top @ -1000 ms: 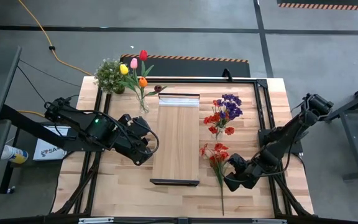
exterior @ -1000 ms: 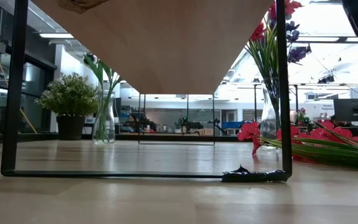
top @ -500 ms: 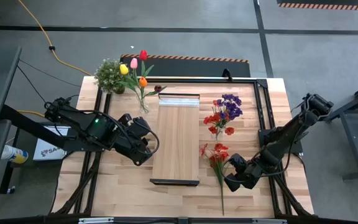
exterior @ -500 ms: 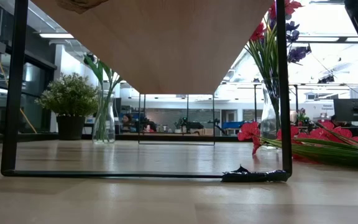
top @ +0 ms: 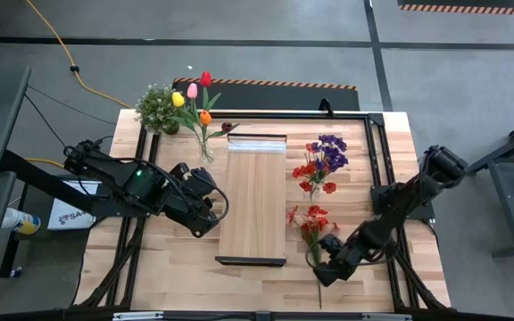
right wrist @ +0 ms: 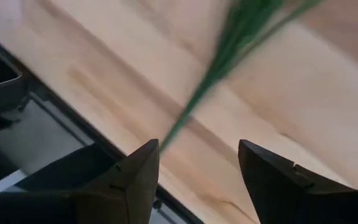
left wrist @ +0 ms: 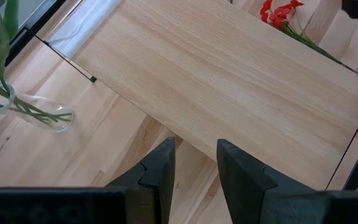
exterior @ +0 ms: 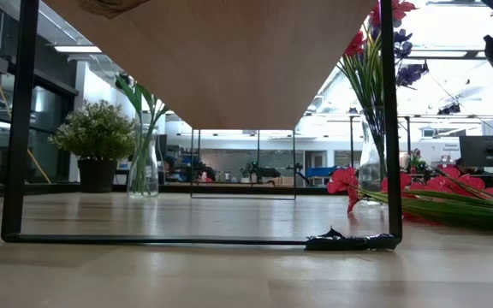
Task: Pick and place flowers into a vace then onto a shelf
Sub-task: Put the red flowers into the right vase
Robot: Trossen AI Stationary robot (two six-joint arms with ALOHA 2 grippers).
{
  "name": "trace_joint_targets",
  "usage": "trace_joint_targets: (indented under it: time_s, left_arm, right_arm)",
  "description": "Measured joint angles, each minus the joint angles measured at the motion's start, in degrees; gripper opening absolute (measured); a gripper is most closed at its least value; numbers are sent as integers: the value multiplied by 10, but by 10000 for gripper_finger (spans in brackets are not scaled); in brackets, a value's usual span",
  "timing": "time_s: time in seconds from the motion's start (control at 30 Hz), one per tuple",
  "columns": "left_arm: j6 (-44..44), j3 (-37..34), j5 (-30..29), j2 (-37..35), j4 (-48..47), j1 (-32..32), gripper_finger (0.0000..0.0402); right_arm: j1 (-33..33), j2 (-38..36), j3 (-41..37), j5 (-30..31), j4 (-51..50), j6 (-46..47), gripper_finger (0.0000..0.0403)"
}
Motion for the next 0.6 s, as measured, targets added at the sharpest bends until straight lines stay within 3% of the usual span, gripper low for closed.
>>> trace_joint_targets:
  time_s: [0.6]
  left_arm:
    - [6,0,1,0,-5,0,152]
  right_arm:
    - [-38,53,0,28,40,25,196]
